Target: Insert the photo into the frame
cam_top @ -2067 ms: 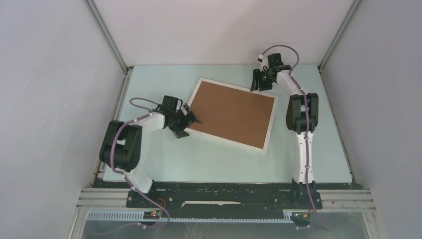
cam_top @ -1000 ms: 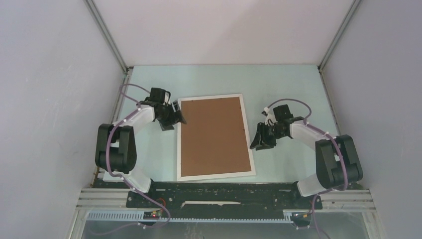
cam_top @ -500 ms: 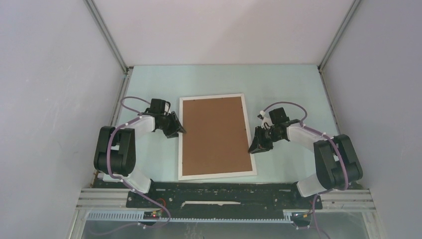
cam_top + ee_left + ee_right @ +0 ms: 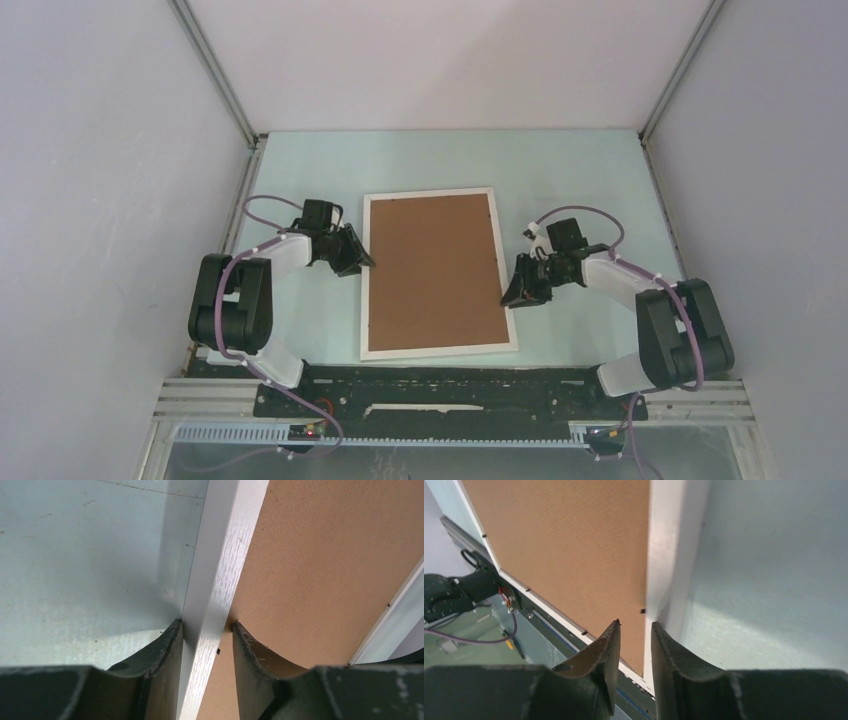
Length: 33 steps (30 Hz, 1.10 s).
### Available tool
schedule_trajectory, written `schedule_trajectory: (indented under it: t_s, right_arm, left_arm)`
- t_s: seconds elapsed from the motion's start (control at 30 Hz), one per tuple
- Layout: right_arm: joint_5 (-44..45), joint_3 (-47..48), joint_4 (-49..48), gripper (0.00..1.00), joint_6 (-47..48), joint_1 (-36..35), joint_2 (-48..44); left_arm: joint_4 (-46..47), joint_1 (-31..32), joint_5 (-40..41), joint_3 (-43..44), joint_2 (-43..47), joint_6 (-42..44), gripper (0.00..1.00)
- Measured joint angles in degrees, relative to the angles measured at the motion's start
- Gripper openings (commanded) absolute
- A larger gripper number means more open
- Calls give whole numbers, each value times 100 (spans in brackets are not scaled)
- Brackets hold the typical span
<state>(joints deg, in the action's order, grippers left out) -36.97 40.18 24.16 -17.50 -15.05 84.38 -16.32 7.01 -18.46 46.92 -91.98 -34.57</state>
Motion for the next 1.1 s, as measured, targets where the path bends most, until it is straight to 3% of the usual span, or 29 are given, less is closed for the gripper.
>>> schedule_trajectory:
  t_s: [0.27, 1.1]
  right_arm:
    - [249, -157, 48, 33, 2, 345, -254]
    - [608, 0, 103, 25, 9, -63, 96]
  left_arm:
    - [2, 4, -9, 0, -2, 0, 35]
    - [201, 4, -17, -151, 79, -101, 30]
